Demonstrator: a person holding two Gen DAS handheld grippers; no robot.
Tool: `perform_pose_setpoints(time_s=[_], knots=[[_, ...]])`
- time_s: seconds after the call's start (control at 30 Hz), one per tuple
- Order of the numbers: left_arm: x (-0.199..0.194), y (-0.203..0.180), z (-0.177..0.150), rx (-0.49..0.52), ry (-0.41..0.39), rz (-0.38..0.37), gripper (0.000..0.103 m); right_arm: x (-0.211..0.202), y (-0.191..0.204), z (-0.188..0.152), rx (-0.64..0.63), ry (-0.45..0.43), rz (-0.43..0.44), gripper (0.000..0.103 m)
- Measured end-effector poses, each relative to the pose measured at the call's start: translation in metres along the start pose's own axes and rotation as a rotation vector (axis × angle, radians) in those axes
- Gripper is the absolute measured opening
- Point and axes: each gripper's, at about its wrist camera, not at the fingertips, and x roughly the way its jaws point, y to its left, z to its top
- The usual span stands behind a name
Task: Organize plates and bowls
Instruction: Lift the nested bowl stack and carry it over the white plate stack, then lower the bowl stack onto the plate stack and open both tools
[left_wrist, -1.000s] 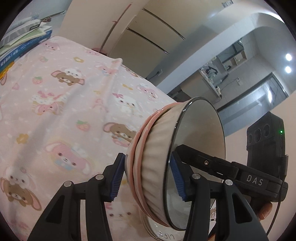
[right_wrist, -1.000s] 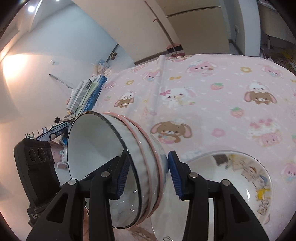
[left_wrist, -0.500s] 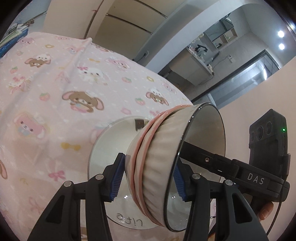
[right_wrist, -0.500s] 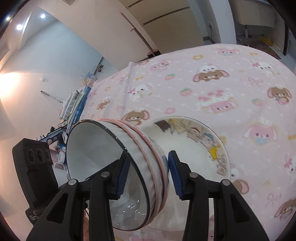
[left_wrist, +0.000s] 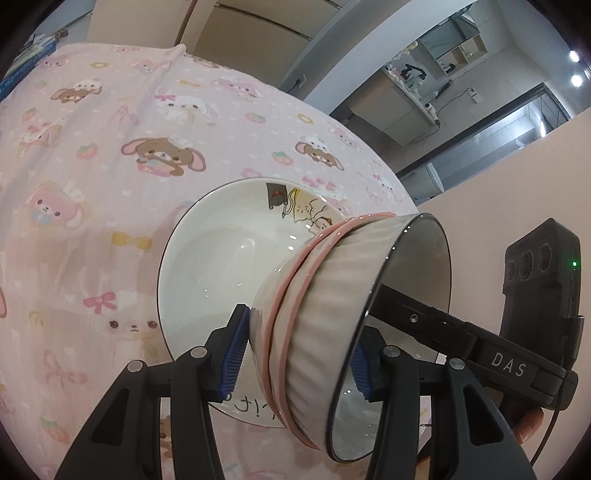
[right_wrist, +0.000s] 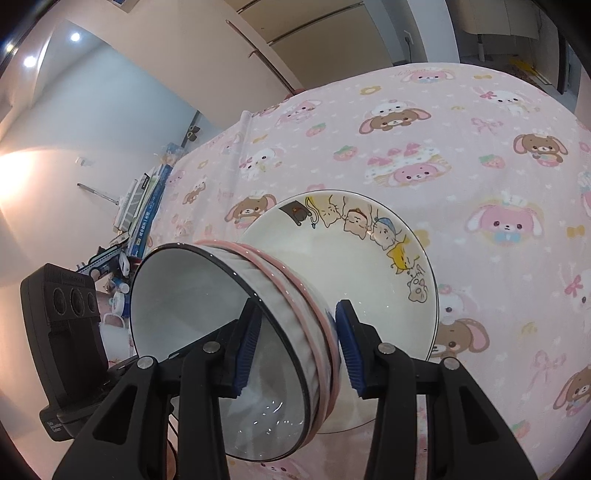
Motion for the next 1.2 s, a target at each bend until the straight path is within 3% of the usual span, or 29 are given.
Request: perform_pose_setpoints(time_s=[0.53,1.2], knots=[[0.016,0.012,0.006,-0.033,0.069,0.030,0.051,0.021,-0.008,0.003,0.045,0.055,-0.007,0.041],[0.025,0.008,0.018,0.021,0.067,0.042,0.051,0.020,-0.006,0.003,0.037,-0.013,-0.111,0.031]])
